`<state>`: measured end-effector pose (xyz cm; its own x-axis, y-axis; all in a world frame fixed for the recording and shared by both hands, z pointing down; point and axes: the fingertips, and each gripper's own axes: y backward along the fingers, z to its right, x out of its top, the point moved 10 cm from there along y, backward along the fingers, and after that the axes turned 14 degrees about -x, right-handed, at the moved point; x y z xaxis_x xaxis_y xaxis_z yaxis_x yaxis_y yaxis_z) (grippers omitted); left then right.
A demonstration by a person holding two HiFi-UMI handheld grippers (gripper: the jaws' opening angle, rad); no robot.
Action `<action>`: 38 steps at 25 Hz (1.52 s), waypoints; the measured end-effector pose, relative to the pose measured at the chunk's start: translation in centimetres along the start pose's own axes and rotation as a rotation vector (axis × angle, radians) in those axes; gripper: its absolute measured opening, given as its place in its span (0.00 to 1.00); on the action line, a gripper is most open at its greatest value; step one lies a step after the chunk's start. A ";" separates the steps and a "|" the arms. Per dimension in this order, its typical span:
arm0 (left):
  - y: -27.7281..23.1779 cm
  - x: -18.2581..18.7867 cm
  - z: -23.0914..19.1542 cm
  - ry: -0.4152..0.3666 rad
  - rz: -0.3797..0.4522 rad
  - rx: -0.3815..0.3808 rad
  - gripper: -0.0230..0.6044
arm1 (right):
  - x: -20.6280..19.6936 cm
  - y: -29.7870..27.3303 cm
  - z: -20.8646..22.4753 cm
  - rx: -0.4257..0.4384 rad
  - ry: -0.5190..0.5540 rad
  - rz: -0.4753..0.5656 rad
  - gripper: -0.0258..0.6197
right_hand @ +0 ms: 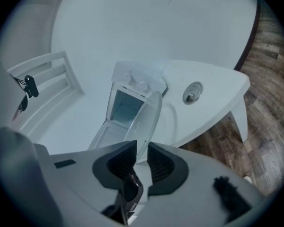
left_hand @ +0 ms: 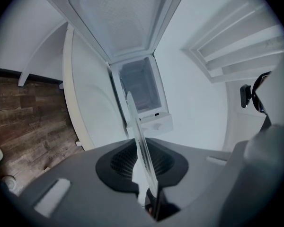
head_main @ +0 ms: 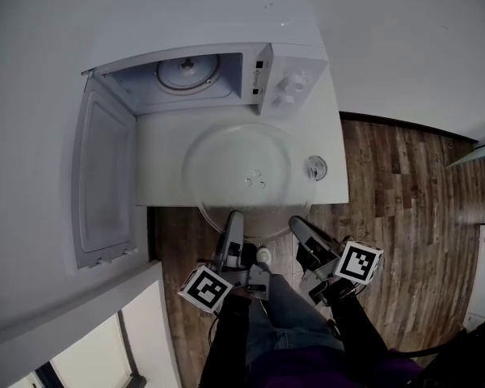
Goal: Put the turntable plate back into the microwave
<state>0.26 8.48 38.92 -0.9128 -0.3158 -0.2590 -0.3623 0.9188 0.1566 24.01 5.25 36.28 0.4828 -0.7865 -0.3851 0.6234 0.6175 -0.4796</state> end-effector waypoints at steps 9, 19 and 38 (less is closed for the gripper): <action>1.5 3.0 1.4 -0.071 0.056 0.002 0.11 | 0.0 -1.5 -3.2 0.069 0.055 -0.022 0.15; 0.6 5.4 2.1 -0.063 0.140 -0.075 0.11 | 0.7 -4.1 -5.1 0.135 0.091 -0.043 0.16; -2.2 8.8 -0.8 -0.072 0.176 -0.077 0.12 | 2.6 -9.3 -6.1 0.150 0.142 -0.021 0.16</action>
<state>-7.16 3.50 37.06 -0.9486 -0.1318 -0.2879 -0.2141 0.9368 0.2768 15.72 -2.48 34.88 0.3837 -0.7834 -0.4890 0.7220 0.5846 -0.3701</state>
